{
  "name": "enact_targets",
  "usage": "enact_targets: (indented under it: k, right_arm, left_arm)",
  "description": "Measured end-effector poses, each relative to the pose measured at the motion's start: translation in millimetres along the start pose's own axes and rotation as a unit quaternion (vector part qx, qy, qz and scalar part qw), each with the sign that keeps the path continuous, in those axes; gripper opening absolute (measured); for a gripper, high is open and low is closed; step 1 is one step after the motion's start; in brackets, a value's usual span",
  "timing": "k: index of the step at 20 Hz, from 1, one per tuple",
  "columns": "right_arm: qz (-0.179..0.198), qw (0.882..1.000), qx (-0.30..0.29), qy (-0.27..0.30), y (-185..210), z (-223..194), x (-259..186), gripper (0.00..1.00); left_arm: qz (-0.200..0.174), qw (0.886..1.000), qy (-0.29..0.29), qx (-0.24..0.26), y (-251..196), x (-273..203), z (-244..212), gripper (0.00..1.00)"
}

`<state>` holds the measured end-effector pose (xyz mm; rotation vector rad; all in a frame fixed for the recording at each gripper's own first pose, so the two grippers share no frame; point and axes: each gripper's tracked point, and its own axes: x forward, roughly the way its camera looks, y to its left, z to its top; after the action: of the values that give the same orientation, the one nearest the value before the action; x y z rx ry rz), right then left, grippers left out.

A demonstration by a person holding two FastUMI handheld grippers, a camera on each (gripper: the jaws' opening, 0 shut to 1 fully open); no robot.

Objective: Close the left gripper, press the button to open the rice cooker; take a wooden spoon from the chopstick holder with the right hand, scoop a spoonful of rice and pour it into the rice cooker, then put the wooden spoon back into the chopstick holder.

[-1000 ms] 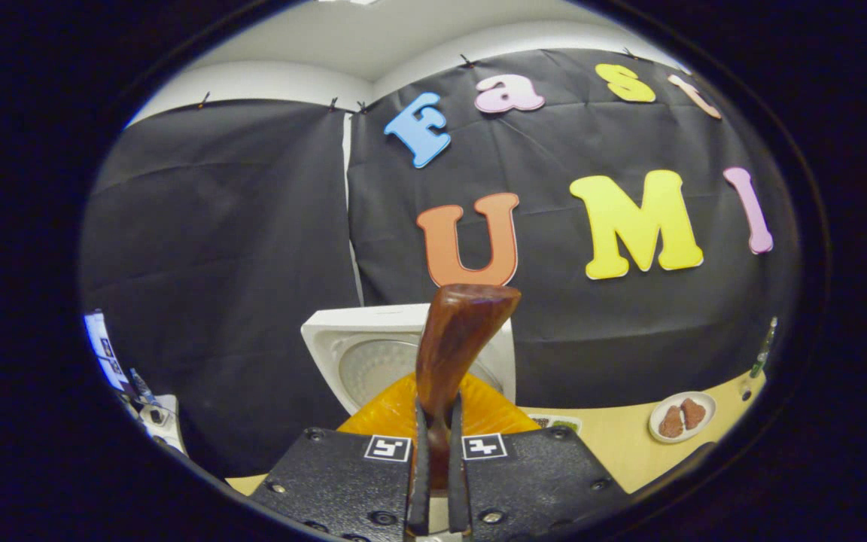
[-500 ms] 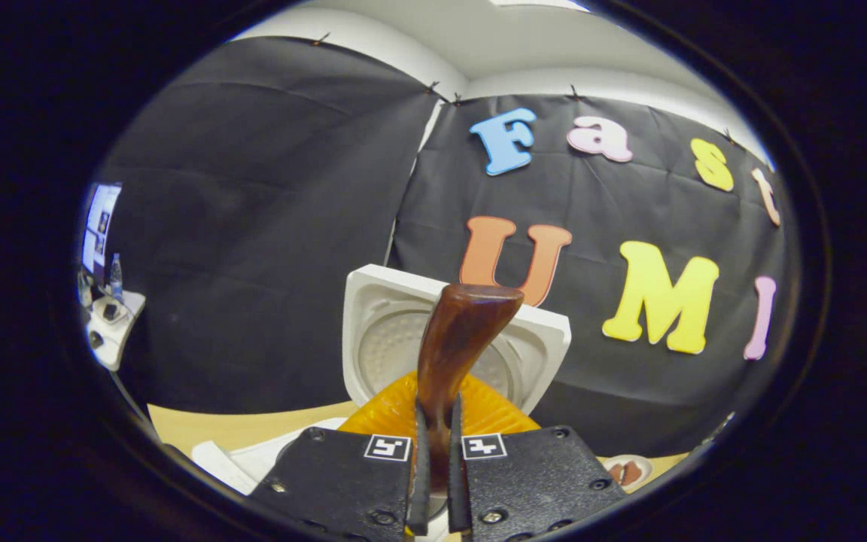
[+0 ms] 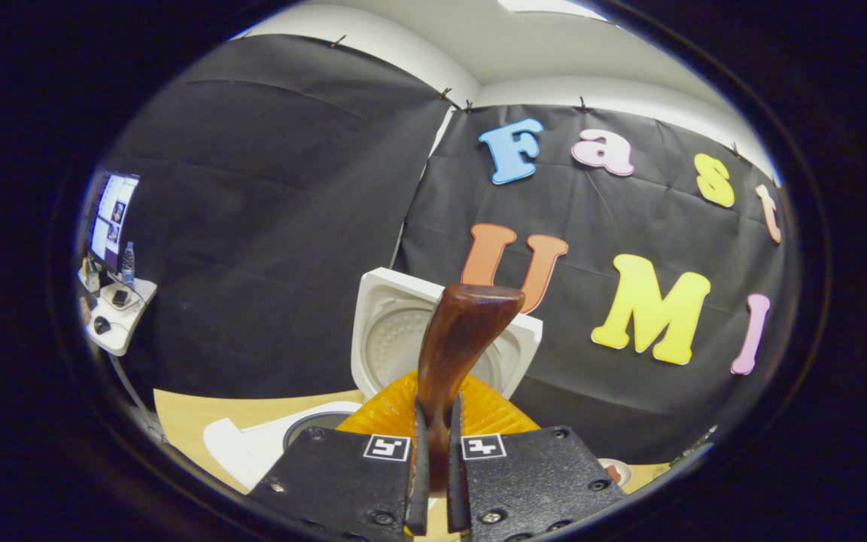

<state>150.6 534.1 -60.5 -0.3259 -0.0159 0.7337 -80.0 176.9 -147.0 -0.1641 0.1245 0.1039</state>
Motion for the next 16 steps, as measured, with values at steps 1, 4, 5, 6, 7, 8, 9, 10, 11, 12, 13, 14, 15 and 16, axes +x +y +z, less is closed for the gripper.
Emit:
enact_targets:
  k: [1,4,5,6,7,8,9,10,11,12,13,14,15,16]
  right_arm:
    - [-0.005,1.0,0.007,0.001,-10,1,-11,0.12]
    - [-0.014,1.0,0.014,0.004,-41,2,-45,0.12]
    - [-0.015,1.0,0.015,0.006,-50,0,-57,0.12]
    - [-0.017,1.0,0.017,0.009,-60,-1,-70,0.13]
    - [-0.022,1.0,0.021,0.009,-72,-1,-83,0.12]
    - [-0.032,0.999,0.025,0.007,-85,1,-95,0.13]
    - [-0.043,0.999,0.032,0.005,-98,-1,-110,0.12]
    - [-0.054,0.998,0.041,0.005,-111,-2,-123,0.13]
    - [-0.062,0.997,0.051,0.007,-123,-5,-136,0.12]
    - [-0.068,0.996,0.063,0.01,-134,-7,-148,0.13]
    - [-0.072,0.995,0.072,0.012,-146,-4,-164,0.13]
    - [-0.079,0.994,0.08,0.013,-157,-4,-176,0.13]
    - [-0.087,0.992,0.085,0.014,-170,-5,-188,0.13]
    - [-0.097,0.991,0.09,0.013,-184,-5,-199,0.13]
  left_arm:
    - [-0.003,1.0,-0.001,0.001,-5,3,1,0.93]
    - [-0.011,1.0,-0.001,0.005,-23,9,2,0.93]
    - [-0.015,1.0,0.0,0.007,-30,11,1,0.92]
    - [-0.018,1.0,0.0,0.008,-35,13,0,0.92]
    - [-0.019,1.0,0.0,0.009,-40,15,-1,0.92]
    - [-0.02,1.0,0.0,0.009,-45,17,1,0.92]
    - [-0.021,1.0,-0.001,0.009,-49,19,2,0.92]
    - [-0.02,1.0,-0.003,0.009,-53,20,4,0.93]
    - [-0.017,1.0,-0.005,0.009,-56,22,7,0.92]
    - [-0.015,1.0,-0.008,0.008,-60,23,11,0.93]
    - [-0.013,1.0,-0.011,0.008,-64,25,16,0.93]
    - [-0.012,1.0,-0.014,0.008,-68,26,20,0.92]
    - [-0.01,1.0,-0.017,0.01,-72,28,24,0.92]
    - [-0.009,1.0,-0.021,0.013,-77,32,28,0.92]
